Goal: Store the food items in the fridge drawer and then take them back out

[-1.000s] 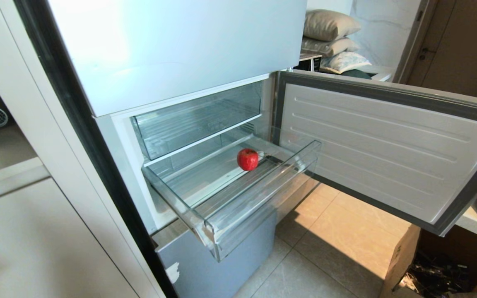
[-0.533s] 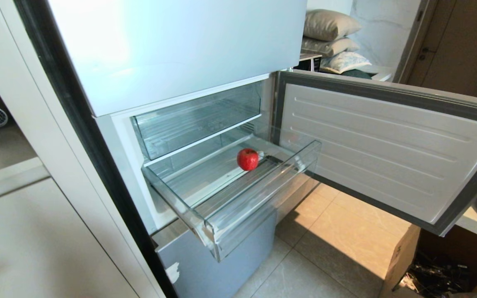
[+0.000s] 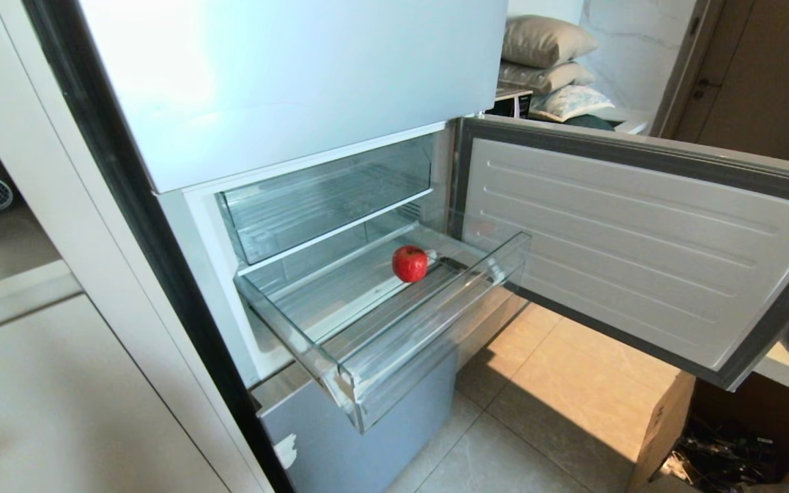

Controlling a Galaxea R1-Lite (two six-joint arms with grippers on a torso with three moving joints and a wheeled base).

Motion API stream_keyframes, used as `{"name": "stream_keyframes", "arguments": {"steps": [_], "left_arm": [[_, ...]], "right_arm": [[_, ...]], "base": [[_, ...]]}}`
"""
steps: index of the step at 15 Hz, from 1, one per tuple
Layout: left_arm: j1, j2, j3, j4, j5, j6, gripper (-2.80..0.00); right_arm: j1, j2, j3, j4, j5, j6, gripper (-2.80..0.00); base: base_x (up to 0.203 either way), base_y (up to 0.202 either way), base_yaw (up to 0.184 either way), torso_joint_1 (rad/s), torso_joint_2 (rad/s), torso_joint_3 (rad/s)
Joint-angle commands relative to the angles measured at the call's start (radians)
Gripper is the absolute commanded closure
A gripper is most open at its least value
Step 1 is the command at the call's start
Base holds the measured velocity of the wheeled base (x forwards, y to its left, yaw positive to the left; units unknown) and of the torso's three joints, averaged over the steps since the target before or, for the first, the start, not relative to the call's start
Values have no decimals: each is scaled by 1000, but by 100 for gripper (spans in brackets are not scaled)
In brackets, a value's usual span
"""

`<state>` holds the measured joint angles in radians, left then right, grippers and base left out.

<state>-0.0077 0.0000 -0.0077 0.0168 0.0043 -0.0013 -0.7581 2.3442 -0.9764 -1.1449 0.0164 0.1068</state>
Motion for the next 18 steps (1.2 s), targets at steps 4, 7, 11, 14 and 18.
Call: {"name": "stream_keyframes", "arguments": {"steps": [4,7,11,14,18], "left_arm": [[0,2,0,0,0,0,0],[0,2,0,0,0,0,0],[0,2,0,0,0,0,0],[0,2,0,0,0,0,0],[0,2,0,0,0,0,0]], "right_arm": [[-7,-129,36,-4,-1,1,0],[-20,-270,151,-3,2,2,0],[-69,-634,459,7,19,-7,0],[-68,-954,696,81,25,-53,0],[287,-1328,878,299,33,-70,0]], "base": [[0,0,0,0,0,0],[0,0,0,0,0,0],[0,0,0,0,0,0],[0,0,0,0,0,0],[0,0,0,0,0,0]]}}
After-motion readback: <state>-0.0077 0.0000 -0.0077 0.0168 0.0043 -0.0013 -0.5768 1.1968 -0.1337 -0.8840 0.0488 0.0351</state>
